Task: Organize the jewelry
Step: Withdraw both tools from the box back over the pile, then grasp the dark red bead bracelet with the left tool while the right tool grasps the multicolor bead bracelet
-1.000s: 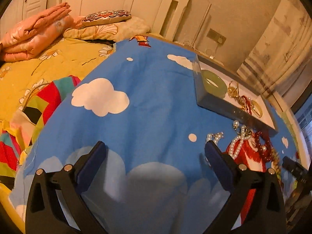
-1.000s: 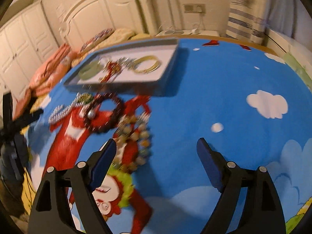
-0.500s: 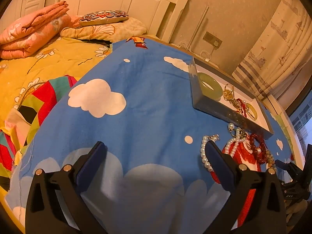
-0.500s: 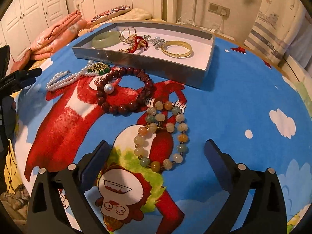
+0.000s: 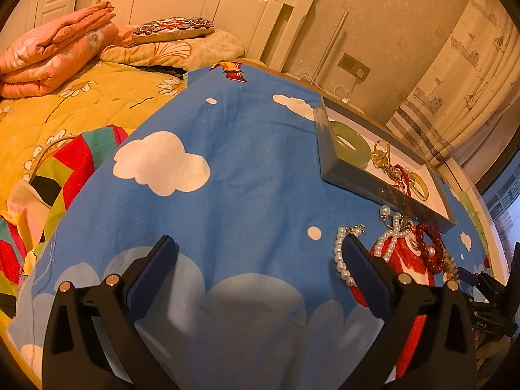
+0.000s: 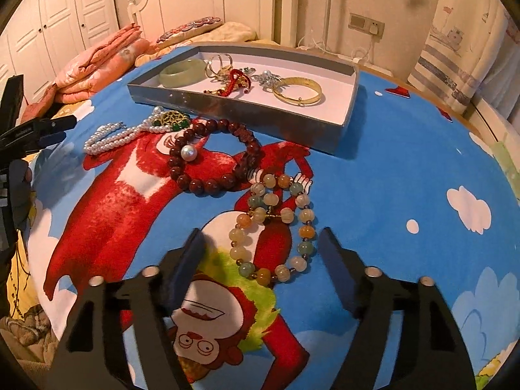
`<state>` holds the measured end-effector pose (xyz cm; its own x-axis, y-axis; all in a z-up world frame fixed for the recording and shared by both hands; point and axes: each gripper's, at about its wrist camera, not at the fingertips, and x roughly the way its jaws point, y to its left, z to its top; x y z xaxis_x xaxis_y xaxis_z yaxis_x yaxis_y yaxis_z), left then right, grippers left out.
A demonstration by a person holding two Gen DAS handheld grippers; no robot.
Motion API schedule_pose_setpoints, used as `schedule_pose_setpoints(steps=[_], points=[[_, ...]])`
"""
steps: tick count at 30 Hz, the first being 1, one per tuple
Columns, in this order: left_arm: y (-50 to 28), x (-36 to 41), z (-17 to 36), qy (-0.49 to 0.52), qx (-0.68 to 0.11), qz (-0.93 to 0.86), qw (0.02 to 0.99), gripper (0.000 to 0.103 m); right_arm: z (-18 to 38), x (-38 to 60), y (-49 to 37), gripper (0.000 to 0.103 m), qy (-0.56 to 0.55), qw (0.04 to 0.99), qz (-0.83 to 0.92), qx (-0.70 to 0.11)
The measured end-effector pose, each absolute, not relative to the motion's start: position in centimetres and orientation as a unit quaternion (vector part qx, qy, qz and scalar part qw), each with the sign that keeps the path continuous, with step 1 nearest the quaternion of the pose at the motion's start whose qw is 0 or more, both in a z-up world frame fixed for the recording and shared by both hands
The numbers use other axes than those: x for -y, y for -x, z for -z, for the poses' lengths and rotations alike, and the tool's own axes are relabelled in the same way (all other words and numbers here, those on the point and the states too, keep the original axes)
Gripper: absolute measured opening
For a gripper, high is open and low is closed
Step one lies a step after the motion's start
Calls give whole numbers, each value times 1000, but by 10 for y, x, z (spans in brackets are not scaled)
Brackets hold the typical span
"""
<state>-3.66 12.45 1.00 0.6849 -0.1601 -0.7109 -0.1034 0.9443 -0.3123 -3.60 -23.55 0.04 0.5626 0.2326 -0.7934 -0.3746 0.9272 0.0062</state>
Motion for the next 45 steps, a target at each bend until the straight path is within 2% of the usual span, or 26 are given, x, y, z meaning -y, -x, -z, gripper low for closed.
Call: schedule_pose_setpoints(steps=[2, 4, 5, 6, 12, 13, 14, 15, 20, 26, 32, 34, 36, 43, 45], points=[[37, -124, -10, 165, -397, 15, 903, 101, -1, 237, 38, 50, 80, 882, -173, -430], [37, -123, -10, 161, -399, 13, 903, 101, -2, 239, 39, 30, 73, 884, -179, -426], [37, -123, -10, 160, -399, 13, 903, 101, -3, 241, 40, 26, 68, 885, -181, -424], [37, -122, -10, 159, -399, 12, 903, 101, -3, 243, 40, 23, 62, 885, -184, -423], [39, -119, -10, 154, -401, 14, 903, 101, -11, 255, 47, 22, 23, 897, -202, -392], [39, -119, -11, 153, -399, 16, 904, 101, -13, 258, 48, 19, 12, 899, -204, -388], [41, -118, -12, 151, -394, 18, 906, 101, -14, 264, 49, 10, -5, 900, -209, -381], [43, -117, -14, 150, -390, 17, 908, 101, -15, 269, 49, 9, -17, 902, -210, -378], [53, -90, -28, 142, -373, 53, 915, 100, -19, 275, 50, 9, -36, 905, -216, -365], [51, -12, -47, 44, -372, 130, 918, 100, -14, 278, 42, 10, -50, 897, -212, -384], [21, 53, -47, -6, -387, 189, 902, 100, -11, 286, 39, 10, -77, 893, -206, -393], [8, 70, -43, -10, -394, 206, 896, 94, -11, 287, 39, 10, -80, 893, -207, -392], [-2, 84, -40, -14, -399, 217, 891, 83, -10, 287, 39, 10, -85, 891, -206, -395], [-30, 120, -24, -70, -412, 227, 879, 58, -10, 290, 41, 10, -94, 890, -217, -391], [-36, 124, -19, -80, -421, 225, 875, 48, -10, 290, 41, 10, -97, 889, -219, -391]])
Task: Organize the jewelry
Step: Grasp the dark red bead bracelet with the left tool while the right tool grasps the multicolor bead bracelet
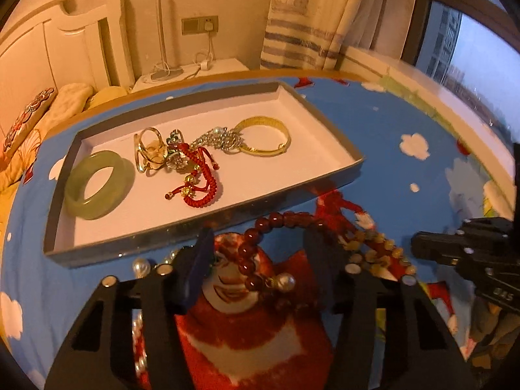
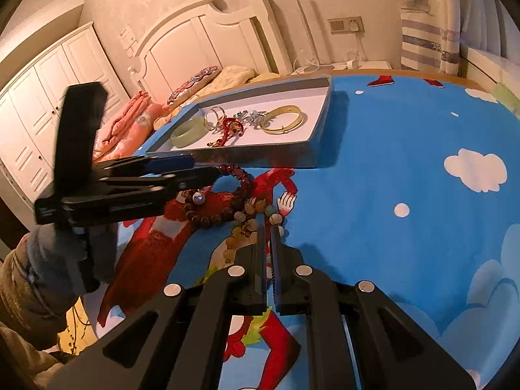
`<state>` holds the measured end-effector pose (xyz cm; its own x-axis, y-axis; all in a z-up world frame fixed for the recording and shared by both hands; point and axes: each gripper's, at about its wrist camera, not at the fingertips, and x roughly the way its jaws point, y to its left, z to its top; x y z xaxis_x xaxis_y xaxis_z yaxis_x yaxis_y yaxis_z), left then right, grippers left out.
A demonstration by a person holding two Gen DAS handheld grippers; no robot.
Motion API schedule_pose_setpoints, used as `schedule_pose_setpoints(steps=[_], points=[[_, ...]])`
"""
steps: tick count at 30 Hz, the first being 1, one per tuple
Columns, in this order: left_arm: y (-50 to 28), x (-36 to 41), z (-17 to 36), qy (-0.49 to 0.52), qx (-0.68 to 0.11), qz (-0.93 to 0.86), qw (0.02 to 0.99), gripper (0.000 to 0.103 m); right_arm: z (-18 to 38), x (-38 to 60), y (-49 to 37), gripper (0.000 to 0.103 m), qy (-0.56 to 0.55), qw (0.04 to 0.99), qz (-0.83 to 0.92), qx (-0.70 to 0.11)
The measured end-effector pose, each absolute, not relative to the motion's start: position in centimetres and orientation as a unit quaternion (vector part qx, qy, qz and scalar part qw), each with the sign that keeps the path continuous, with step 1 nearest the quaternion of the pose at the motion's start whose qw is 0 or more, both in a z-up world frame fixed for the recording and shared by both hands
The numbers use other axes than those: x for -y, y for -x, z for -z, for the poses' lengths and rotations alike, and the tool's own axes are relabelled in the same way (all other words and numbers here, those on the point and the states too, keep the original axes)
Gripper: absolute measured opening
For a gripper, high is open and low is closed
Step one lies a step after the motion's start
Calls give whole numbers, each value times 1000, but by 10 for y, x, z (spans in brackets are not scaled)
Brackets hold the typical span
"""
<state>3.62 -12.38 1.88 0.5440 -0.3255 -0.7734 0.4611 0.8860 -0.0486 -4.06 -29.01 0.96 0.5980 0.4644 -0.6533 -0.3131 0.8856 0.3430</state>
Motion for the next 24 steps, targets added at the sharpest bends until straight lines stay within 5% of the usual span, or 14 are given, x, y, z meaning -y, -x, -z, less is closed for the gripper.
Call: schedule_pose_setpoints(steps=[2, 10, 12, 13, 24], points=[[-42, 128, -12, -94, -434, 232, 866, 38, -10, 291, 41, 10, -100, 889, -220, -390], [-42, 137, -6, -132, -428, 232, 864, 37, -7, 288, 40, 10, -96, 881, -228, -405], [-39, 138, -6, -137, -423, 232, 865, 13, -7, 287, 41, 10, -93, 881, -227, -406], [-36, 139, -6, -144, -421, 231, 865, 11, -7, 287, 41, 10, -94, 880, -227, -406], [11, 100, -79, -30, -317, 254, 913, 11, 0, 295, 30, 10, -121, 867, -217, -431]])
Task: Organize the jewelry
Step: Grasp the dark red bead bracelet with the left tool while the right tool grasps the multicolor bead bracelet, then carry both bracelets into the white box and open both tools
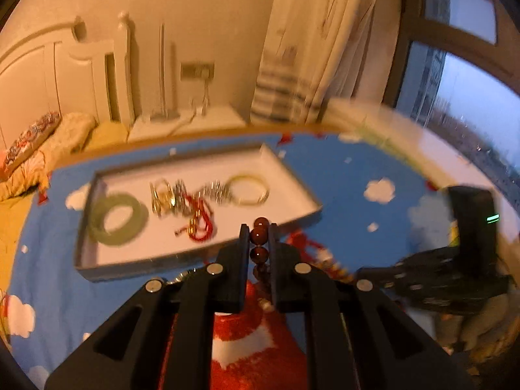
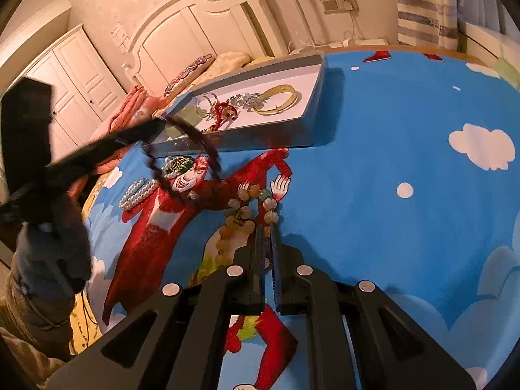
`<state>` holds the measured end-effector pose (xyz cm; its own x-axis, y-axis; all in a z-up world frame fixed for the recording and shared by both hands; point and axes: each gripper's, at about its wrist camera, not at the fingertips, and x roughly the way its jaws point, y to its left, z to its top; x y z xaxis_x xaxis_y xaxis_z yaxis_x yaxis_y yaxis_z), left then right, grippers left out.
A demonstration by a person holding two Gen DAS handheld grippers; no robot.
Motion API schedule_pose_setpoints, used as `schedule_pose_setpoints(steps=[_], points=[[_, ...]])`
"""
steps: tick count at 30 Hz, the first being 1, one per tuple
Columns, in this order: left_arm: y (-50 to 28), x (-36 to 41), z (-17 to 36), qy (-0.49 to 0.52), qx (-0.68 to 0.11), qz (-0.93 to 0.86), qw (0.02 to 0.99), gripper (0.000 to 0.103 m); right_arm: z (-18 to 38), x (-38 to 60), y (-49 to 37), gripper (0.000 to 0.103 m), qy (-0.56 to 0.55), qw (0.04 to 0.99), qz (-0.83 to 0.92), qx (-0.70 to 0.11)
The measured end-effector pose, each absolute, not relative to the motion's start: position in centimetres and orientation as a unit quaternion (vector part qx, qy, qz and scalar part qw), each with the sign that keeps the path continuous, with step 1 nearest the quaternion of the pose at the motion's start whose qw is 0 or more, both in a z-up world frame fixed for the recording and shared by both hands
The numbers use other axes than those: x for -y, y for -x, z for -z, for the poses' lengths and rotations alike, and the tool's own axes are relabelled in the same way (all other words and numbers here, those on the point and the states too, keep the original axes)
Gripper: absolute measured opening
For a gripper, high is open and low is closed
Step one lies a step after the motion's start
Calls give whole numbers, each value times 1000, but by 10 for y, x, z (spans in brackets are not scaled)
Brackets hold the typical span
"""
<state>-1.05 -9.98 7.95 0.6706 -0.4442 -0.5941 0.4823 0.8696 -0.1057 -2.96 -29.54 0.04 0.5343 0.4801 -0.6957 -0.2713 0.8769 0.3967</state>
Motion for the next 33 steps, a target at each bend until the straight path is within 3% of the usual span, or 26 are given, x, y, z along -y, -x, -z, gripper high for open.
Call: schedule_pose_setpoints(steps=[5, 9, 17, 19, 23, 25, 27, 33], points=[[53, 82, -103, -20, -288, 267, 919, 11, -7, 303, 35, 19, -128, 885, -194, -405], [80, 64, -84, -21, -322, 257, 911, 11, -5, 307, 32, 23, -135, 881, -182, -416], [84, 28, -6, 10, -421, 189, 887, 11, -5, 251, 28, 23, 46, 888, -143, -434], [84, 25, -3, 11, -414, 191, 890, 13, -4, 237, 26, 24, 98, 885, -136, -434], [80, 27, -2, 5, -413, 193, 890, 18, -1, 236, 23, 23, 98, 885, -141, -433], [83, 31, 0, -1, -404, 192, 894, 26, -1, 237, 26, 21, 97, 887, -149, -427], [88, 40, 2, -18, -392, 189, 900, 34, -1, 233, 31, 12, 97, 887, -155, -424], [92, 55, 3, -64, -374, 165, 910, 34, -3, 237, 33, 11, 83, 895, -129, -418]])
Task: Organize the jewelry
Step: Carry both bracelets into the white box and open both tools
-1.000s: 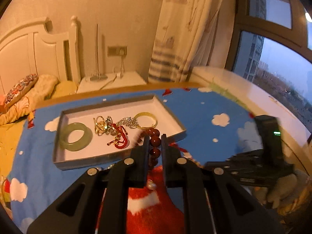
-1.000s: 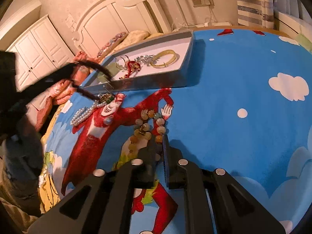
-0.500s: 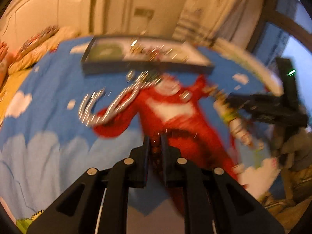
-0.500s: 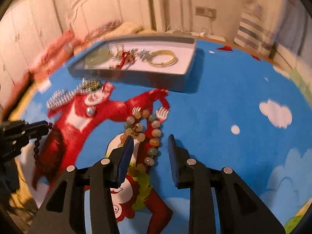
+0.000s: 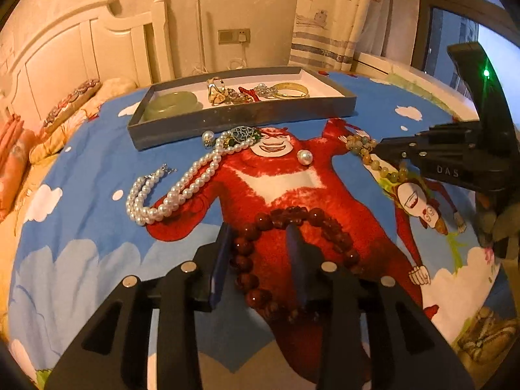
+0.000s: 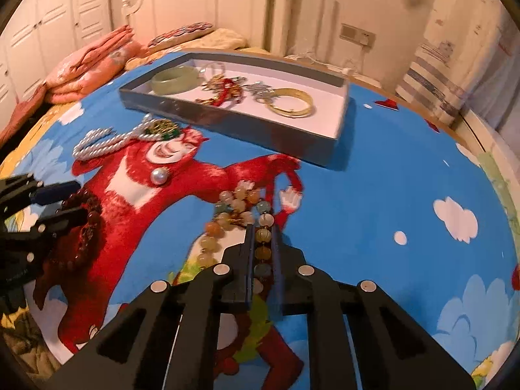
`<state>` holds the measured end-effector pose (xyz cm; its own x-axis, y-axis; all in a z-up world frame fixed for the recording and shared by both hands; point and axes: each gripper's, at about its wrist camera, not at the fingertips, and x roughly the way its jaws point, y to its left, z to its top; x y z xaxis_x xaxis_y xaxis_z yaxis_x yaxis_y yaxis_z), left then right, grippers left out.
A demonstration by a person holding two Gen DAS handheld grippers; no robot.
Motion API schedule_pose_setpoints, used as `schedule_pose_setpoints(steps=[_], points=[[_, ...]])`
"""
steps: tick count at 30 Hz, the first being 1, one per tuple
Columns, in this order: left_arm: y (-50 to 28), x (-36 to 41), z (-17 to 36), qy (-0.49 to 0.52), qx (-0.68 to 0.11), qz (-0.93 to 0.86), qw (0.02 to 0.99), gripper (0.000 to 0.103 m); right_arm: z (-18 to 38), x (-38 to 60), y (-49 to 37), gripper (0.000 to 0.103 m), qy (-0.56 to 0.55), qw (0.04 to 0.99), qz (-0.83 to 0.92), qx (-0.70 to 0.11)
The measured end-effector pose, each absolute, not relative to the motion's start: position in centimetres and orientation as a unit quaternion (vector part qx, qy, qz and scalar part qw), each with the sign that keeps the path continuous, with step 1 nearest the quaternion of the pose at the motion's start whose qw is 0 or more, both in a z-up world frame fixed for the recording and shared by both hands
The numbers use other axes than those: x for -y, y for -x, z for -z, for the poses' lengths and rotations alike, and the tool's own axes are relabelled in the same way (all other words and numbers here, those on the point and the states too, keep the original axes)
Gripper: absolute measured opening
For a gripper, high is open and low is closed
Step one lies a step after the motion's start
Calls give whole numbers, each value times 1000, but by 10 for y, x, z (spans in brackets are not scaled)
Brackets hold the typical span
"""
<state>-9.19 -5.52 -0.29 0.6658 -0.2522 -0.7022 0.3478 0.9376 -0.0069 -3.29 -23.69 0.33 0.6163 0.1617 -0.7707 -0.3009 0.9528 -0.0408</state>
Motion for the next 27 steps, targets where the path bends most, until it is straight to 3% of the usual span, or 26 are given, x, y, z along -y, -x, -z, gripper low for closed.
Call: schedule_pose_setpoints(steps=[4, 6, 8, 27], points=[[92, 54, 3, -64, -374, 154, 912, 28, -7, 245, 35, 11, 65, 904, -110, -408], [92, 52, 2, -64, -375, 145, 913, 14, -10, 245, 38, 11, 69, 910, -101, -397], [90, 46, 1, -53, -381, 146, 911, 12, -13, 244, 40, 11, 76, 913, -95, -389], [83, 50, -54, -85, -337, 131, 929, 11, -73, 231, 51, 11, 104, 951, -89, -278]])
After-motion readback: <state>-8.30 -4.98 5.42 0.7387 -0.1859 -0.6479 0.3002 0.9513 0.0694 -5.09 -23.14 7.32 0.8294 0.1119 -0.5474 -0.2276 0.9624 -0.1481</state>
